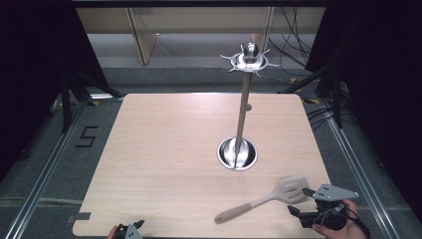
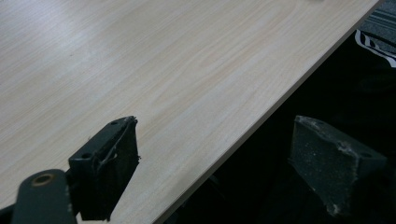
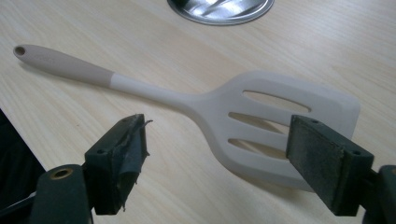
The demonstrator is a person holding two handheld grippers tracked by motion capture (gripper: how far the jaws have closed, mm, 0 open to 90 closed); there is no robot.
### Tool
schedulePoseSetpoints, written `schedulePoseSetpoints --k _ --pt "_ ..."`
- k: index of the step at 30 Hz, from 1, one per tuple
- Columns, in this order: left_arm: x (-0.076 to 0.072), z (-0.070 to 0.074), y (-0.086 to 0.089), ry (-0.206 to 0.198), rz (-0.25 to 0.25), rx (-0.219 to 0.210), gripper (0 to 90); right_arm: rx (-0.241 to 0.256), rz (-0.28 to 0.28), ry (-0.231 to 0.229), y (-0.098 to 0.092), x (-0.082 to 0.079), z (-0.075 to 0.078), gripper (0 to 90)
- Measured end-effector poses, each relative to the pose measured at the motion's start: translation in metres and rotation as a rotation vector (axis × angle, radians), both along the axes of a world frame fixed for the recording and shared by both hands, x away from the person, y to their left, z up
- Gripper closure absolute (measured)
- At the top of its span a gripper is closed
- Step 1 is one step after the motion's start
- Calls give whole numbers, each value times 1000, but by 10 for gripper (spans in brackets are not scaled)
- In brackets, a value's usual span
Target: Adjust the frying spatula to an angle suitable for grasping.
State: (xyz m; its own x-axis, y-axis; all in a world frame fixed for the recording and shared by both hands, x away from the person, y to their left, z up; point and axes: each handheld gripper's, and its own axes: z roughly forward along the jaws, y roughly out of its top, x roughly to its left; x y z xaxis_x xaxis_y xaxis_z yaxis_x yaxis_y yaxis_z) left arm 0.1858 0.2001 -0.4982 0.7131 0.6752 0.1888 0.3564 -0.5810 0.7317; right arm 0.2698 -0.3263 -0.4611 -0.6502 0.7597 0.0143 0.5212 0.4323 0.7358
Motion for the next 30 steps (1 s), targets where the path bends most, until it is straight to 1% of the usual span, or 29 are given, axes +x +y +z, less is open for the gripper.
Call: schedulePoseSetpoints --k 1,2,3,4,5,6,7,8,9,10,12,13,15,16,17,18,19,20,21,22,23,24,26,27,28,30 --pt "0 0 0 0 0 0 148 0 0 0 0 0 0 211" --pt "1 1 1 2 -16 17 148 1 6 9 0 0 0 210" --pt "0 0 0 3 2 -9 148 2 1 0 0 0 0 209" --pt "-1 -2 -2 1 29 -31 148 -2 14 -6 0 1 0 208" --pt "0 -2 -2 -5 27 -32 149 -4 18 -4 1 1 0 204" --pt "1 1 1 -2 -10 12 148 -1 26 -9 1 1 1 199" --pt "1 1 1 -2 -10 12 148 -1 26 -9 1 1 1 199" --pt "1 2 2 14 -18 28 148 -3 12 -9 2 0 1 198" --pt "1 2 2 9 -21 29 148 5 -1 8 3 -2 1 198" --pt "1 2 2 9 -20 29 148 -2 11 -6 3 0 1 197" --pt "0 0 1 7 -11 19 148 -3 13 -5 3 0 1 197" --pt "2 0 0 -1 -13 21 148 -5 12 -4 3 0 1 197" --pt "0 -2 -2 1 17 -21 148 -5 14 -5 4 1 0 194" --pt "1 -2 -1 -15 16 -13 148 2 24 0 4 0 1 190" --pt "1 -2 -1 -15 16 -13 148 2 24 0 4 0 1 190" --pt "0 -2 -2 0 24 -19 148 0 30 -6 5 1 1 182" --pt "1 -1 -1 -1 13 -6 148 0 30 -6 5 1 1 182" --pt "0 -1 -1 1 16 -10 149 -2 30 -6 5 1 1 181" --pt "0 -2 -2 1 25 -22 148 11 22 7 7 0 0 181" --pt "0 -2 -2 -1 23 -27 148 -1 30 12 8 0 0 188" --pt "1 0 0 0 -1 2 148 -1 30 12 8 0 0 188" --pt "2 1 1 5 -18 25 149 -15 39 -1 8 2 0 190" --pt "2 1 1 6 -16 25 148 -6 36 -3 10 2 0 190" --pt "1 -1 -2 -1 16 -21 148 4 37 2 11 1 0 190" --pt "1 0 0 5 2 3 148 -2 54 -13 13 3 1 196" --pt "2 -1 -1 1 -8 6 149 -3 51 -6 14 2 1 200"
